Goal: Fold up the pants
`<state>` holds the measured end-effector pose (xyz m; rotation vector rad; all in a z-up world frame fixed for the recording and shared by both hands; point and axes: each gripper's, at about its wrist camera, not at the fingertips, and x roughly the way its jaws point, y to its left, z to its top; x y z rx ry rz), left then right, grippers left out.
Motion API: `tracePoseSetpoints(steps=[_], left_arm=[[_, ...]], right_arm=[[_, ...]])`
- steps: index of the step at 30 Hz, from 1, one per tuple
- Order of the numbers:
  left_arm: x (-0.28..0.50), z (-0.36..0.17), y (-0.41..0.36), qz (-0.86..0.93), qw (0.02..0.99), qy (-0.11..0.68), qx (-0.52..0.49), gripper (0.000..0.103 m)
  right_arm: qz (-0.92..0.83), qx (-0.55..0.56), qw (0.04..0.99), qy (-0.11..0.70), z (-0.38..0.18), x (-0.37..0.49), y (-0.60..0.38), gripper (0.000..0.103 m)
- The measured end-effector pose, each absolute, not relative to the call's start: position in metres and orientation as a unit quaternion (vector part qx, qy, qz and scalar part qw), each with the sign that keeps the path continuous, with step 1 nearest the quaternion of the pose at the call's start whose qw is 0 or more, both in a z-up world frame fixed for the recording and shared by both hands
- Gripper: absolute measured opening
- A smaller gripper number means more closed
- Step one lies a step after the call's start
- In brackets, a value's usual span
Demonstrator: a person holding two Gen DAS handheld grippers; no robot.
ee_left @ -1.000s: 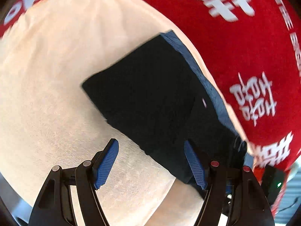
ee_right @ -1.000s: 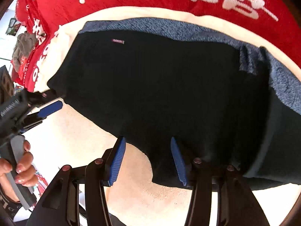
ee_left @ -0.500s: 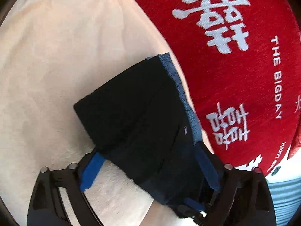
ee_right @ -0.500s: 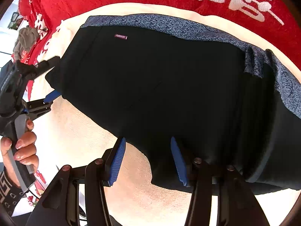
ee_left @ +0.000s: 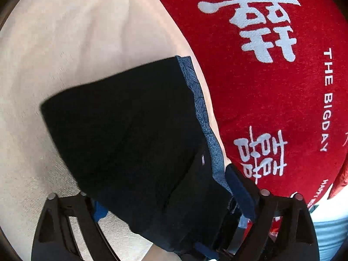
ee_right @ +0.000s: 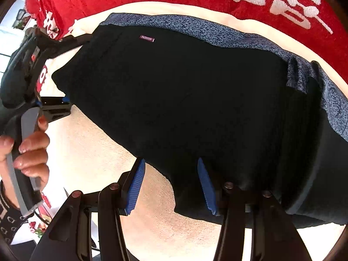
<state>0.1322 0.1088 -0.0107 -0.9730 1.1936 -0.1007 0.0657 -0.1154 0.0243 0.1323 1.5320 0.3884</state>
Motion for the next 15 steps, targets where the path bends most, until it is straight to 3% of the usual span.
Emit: tracePoseSetpoints(steps=[3,5,10,15], left_arm=[[0.132,-0.007,0.107,-0.009,0.734,0.560,-0.383,0.035],[0.132,-0.002,0.103,-0.008,0.748,0.563,-0.351,0.032],[0.134,0.040,0.044,-0.027,0.832,0.537,-0.138,0.032],[0.123,0.059,0.003,-0.046,0.863,0.502,-0.006,0.032]], right_arm=[[0.176,0.071,0.697,0.692,0.029,0.067,-0.119,0.054],[0.179,0.080,0.696,0.691,0.035,0.070,-0.125,0.054],[0.187,0.106,0.700,0.681,0.062,0.086,-0.139,0.055],[0.184,0.156,0.687,0.686,0.085,0.120,-0.155,0.068]])
